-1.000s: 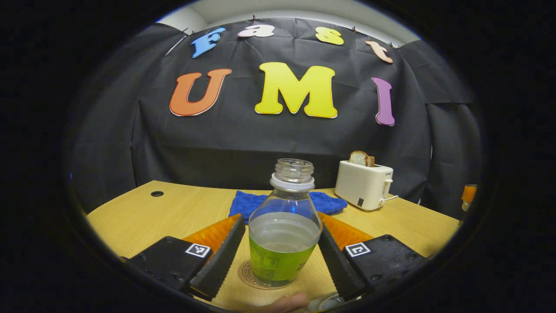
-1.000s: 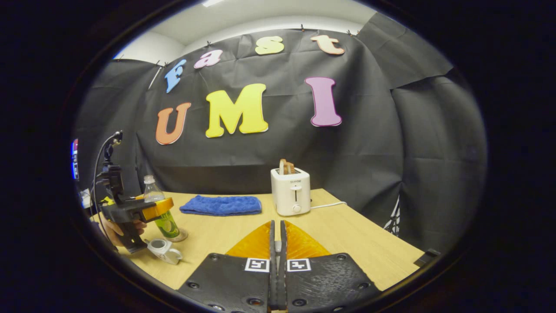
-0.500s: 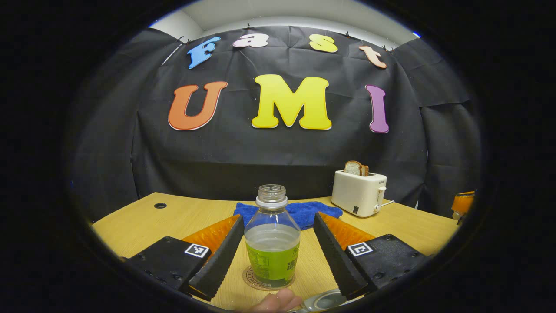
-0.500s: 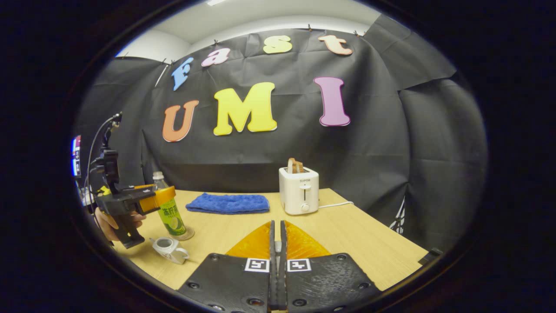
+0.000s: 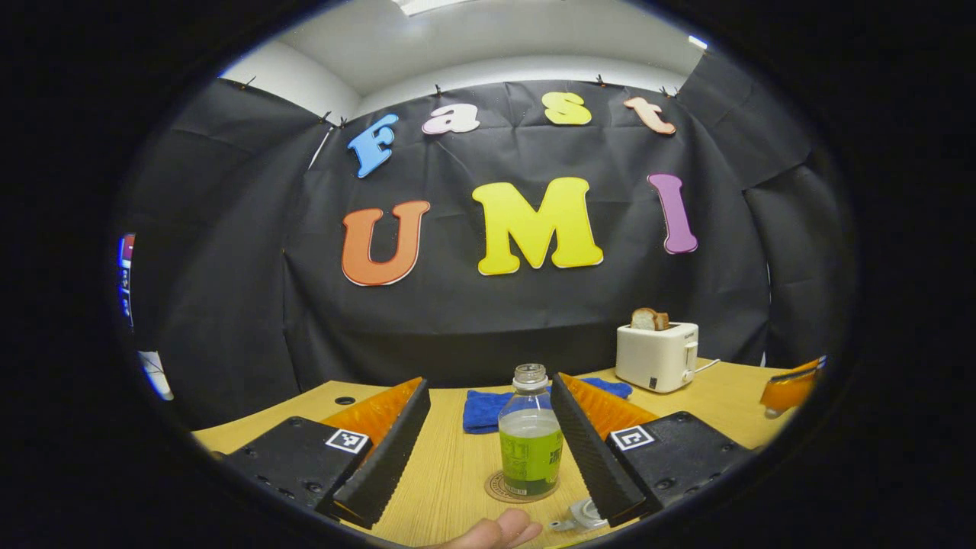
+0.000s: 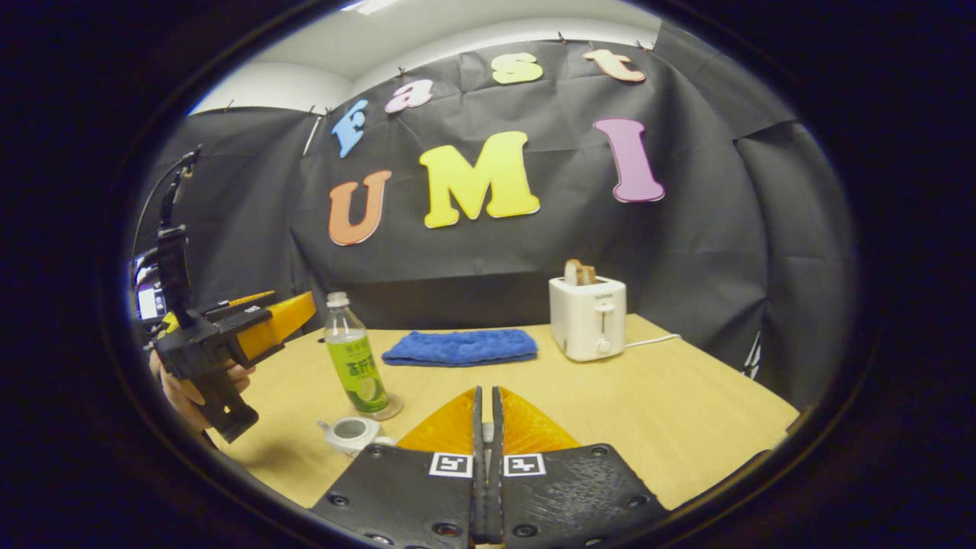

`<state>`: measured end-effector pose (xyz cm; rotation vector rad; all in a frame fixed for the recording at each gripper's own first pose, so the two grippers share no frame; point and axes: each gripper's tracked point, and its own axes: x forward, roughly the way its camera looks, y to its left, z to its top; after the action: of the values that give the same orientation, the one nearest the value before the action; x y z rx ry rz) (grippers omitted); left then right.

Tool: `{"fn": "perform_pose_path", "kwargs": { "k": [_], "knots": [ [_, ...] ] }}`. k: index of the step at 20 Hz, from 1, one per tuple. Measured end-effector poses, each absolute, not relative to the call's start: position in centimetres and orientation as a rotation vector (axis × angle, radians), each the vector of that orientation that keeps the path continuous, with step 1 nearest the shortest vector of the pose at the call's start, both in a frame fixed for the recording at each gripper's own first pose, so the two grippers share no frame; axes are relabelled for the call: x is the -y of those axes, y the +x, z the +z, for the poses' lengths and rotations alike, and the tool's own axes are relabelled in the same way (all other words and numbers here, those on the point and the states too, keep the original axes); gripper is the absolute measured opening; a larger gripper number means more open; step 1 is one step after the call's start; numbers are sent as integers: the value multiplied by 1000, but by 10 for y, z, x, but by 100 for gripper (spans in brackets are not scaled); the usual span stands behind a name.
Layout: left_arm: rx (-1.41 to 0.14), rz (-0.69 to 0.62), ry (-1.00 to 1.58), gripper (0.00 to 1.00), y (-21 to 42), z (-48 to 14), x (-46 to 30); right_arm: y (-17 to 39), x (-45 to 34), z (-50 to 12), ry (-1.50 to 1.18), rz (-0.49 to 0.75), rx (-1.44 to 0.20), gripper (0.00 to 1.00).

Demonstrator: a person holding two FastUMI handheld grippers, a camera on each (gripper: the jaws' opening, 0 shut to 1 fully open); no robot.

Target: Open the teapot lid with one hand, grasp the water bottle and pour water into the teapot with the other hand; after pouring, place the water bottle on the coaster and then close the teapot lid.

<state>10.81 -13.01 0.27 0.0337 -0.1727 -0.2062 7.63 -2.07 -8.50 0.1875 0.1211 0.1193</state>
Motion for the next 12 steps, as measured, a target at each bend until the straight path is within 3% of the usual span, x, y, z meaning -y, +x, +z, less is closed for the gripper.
{"fn": "perform_pose_path", "kwargs": {
  "k": [5, 12],
  "knots": [
    [148, -92, 0, 98, 65, -8, 83, 95, -35, -110, 196, 226, -193, 0],
    [-2, -89, -11, 99, 38, -42, 41, 104, -101, -95, 153, 376, -147, 0]
  ]
}}
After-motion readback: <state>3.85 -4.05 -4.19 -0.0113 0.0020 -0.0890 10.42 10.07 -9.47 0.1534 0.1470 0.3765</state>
